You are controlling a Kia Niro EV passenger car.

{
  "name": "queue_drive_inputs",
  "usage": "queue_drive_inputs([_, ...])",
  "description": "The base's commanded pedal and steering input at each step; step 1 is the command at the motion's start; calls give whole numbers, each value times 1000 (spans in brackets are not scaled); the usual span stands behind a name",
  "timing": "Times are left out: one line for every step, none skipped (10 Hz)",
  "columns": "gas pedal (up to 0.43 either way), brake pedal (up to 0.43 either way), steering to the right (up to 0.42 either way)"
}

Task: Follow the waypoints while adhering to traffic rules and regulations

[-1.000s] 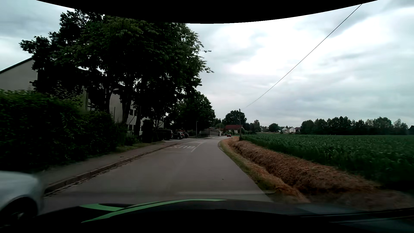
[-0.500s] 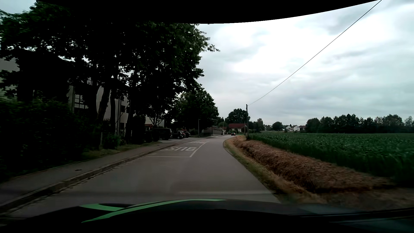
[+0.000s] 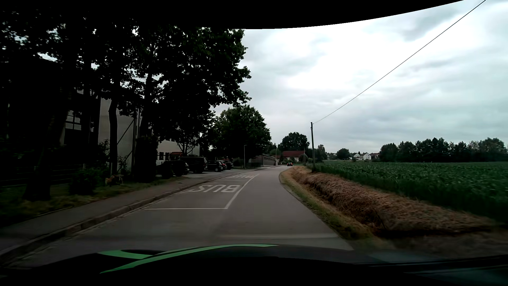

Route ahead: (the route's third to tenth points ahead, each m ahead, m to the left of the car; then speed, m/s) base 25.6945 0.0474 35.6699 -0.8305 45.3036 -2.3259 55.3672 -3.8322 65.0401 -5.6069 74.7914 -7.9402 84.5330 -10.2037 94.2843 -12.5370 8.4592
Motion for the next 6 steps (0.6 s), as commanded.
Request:
queue_drive_inputs([169,0,0])
queue_drive_inputs([169,0,2])
queue_drive_inputs([157,0,4])
queue_drive_inputs([157,0,9])
queue_drive_inputs([157,0,12])
queue_drive_inputs([150,0,14])
